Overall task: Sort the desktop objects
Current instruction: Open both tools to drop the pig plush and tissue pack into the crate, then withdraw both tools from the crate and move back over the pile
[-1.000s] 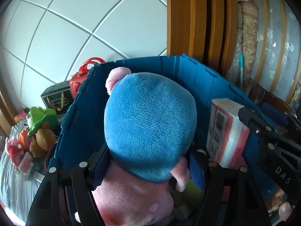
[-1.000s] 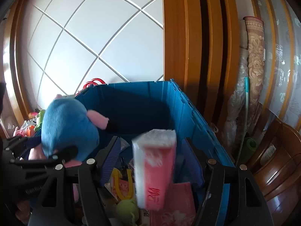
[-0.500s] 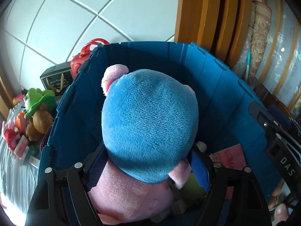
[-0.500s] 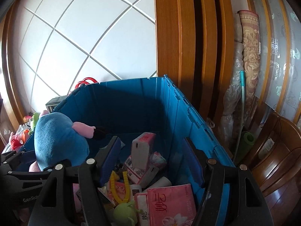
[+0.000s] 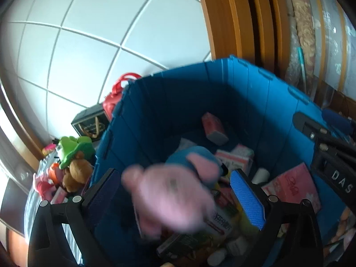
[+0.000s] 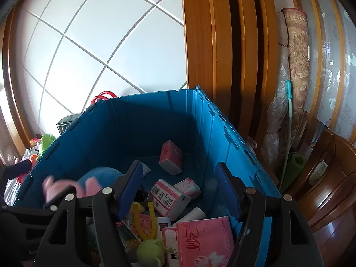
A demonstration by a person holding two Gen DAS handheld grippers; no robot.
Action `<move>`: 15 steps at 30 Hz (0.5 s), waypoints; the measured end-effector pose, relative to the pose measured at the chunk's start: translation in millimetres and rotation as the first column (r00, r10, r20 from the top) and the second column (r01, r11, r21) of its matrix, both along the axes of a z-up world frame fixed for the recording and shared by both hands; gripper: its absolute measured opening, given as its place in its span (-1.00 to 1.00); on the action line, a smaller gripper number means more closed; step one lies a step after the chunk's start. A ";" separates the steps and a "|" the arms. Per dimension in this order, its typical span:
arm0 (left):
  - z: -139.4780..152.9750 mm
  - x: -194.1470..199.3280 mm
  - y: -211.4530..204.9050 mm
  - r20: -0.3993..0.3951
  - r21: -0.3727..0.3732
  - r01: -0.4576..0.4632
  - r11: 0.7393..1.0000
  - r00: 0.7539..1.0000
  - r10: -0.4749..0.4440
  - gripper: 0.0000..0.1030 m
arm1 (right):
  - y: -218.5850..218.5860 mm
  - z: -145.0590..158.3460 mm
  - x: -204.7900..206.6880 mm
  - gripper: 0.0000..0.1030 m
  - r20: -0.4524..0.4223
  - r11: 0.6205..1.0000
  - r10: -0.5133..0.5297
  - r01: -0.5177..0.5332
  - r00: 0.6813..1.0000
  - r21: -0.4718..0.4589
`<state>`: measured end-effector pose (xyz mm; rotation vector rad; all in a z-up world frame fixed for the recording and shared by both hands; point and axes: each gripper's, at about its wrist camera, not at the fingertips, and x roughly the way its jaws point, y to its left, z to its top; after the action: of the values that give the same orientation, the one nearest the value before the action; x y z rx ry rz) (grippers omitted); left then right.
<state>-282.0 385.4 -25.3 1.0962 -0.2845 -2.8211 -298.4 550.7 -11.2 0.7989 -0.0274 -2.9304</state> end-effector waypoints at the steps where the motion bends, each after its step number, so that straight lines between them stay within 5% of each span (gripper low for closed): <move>1: 0.5 1.7 -0.6 -0.002 0.005 0.000 1.000 1.000 0.000 0.96 | 0.1 0.0 0.2 0.30 -0.002 1.000 0.001 -0.001 1.000 0.000; 8: 23.5 27.3 -14.2 -0.084 0.036 0.014 0.999 0.996 -0.010 0.96 | 0.0 -0.1 0.1 0.31 0.008 1.000 0.018 -0.018 1.000 -0.004; 12: 19.4 29.0 -21.5 -0.069 0.045 0.006 0.999 0.998 -0.003 0.96 | -1.0 1.3 3.6 0.67 -0.002 1.000 0.001 -0.001 1.000 0.005; 15: 18.3 29.9 -27.5 -0.063 0.048 0.001 0.999 0.998 0.002 0.96 | -4.3 0.8 7.4 0.69 0.001 1.000 0.005 -0.005 1.000 -0.002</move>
<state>-252.0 357.8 -6.9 1.0141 -0.2120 -2.8696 -290.9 546.4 -10.4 0.7987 -0.0290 -2.9251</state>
